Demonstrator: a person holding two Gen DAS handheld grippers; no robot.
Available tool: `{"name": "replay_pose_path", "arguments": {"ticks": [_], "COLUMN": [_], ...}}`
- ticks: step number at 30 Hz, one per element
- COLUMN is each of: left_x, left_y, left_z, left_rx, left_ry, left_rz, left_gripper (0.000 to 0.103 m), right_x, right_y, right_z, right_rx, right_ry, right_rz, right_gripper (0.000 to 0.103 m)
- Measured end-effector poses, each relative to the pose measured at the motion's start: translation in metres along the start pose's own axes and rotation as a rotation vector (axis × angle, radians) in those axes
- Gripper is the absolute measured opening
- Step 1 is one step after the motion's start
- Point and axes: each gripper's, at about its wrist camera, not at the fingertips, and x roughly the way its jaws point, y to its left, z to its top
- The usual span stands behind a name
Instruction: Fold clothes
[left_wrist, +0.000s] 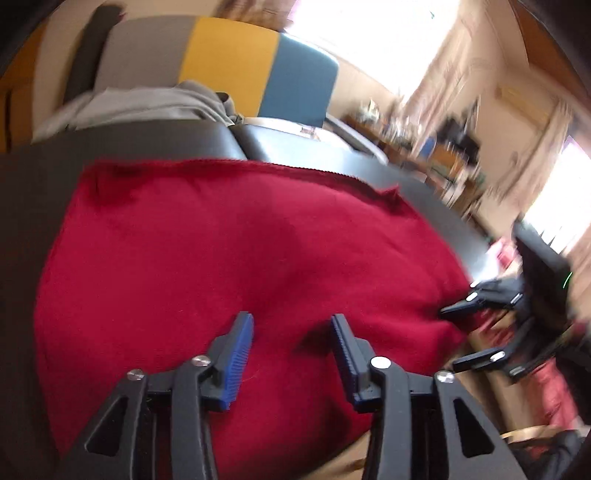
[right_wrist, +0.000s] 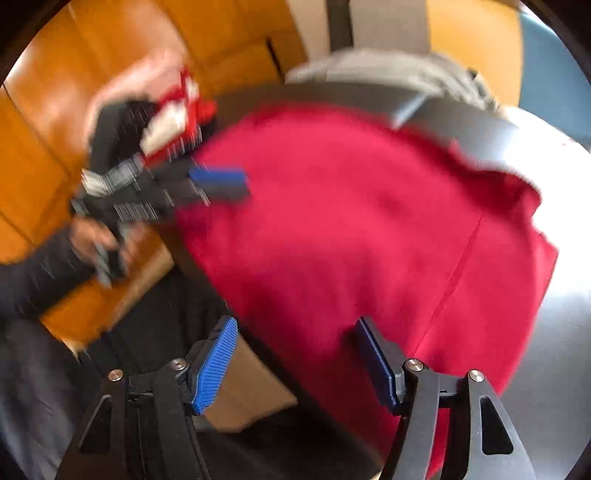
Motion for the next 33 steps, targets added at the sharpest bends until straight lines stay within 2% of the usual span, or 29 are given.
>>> {"name": "replay_pose_path", "arguments": {"ticks": [1, 2, 5, 7, 9, 10, 13, 14, 15, 17, 18, 21, 23, 26, 28, 30, 33], "left_x": [-0.004, -0.008, -0.020, -0.027, -0.035, -0.039, -0.072, -0.083, -0.095, -0.113, -0.119, -0.123, -0.119, -0.100, -0.078, -0.073, -0.078], "left_y": [0.002, 0.005, 0.012, 0.016, 0.021, 0.024, 0.049, 0.061, 0.072, 0.094, 0.102, 0.111, 0.108, 0.104, 0.101, 0.099, 0.099], "left_z": [-0.003, -0.006, -0.015, -0.021, -0.028, -0.031, -0.048, -0.056, -0.063, -0.081, -0.090, -0.102, -0.102, -0.096, -0.091, -0.090, -0.093], "left_rx": [-0.016, -0.031, -0.079, -0.110, -0.142, -0.157, -0.232, -0.261, -0.290, -0.348, -0.374, -0.415, -0.408, -0.389, -0.388, -0.385, -0.385], "left_ry": [-0.010, -0.019, -0.048, -0.068, -0.087, -0.097, -0.140, -0.150, -0.159, -0.166, -0.158, -0.163, -0.154, -0.118, -0.054, -0.025, -0.003], "left_rz": [-0.001, -0.003, -0.006, -0.009, -0.011, -0.013, 0.018, 0.034, 0.050, 0.079, 0.087, 0.031, -0.006, -0.044, -0.064, -0.059, -0.051], "left_gripper": [0.041, 0.040, 0.040, 0.040, 0.047, 0.047, 0.053, 0.055, 0.056, 0.056, 0.056, 0.056, 0.056, 0.056, 0.052, 0.017, 0.008], "right_x": [0.005, 0.004, 0.001, 0.001, 0.000, -0.004, -0.032, -0.037, -0.041, -0.044, -0.038, -0.013, 0.003, 0.013, 0.022, 0.025, 0.026], "right_y": [0.002, 0.001, -0.015, -0.011, -0.008, -0.009, -0.005, -0.003, 0.000, 0.002, -0.001, -0.017, -0.034, -0.068, -0.084, -0.085, -0.081], "right_z": [-0.012, -0.018, -0.027, -0.024, -0.016, -0.008, 0.016, 0.025, 0.035, 0.051, 0.059, 0.082, 0.091, 0.085, 0.079, 0.078, 0.078], "right_rx": [-0.041, -0.045, 0.012, 0.023, 0.057, 0.075, 0.074, 0.069, 0.064, 0.053, 0.061, 0.105, 0.155, 0.272, 0.323, 0.314, 0.300], "right_ry": [-0.011, -0.035, -0.114, -0.132, -0.102, -0.077, -0.139, -0.173, -0.208, -0.258, -0.261, -0.268, -0.276, -0.300, -0.314, -0.354, -0.348], "right_rz": [-0.033, -0.029, 0.023, 0.005, 0.008, -0.003, -0.007, -0.006, -0.005, -0.017, -0.042, -0.121, -0.175, -0.177, -0.161, -0.125, -0.132], "right_gripper": [0.068, 0.068, 0.068, 0.068, 0.067, 0.067, 0.071, 0.077, 0.087, 0.096, 0.096, 0.096, 0.096, 0.096, 0.097, 0.103, 0.103]}}
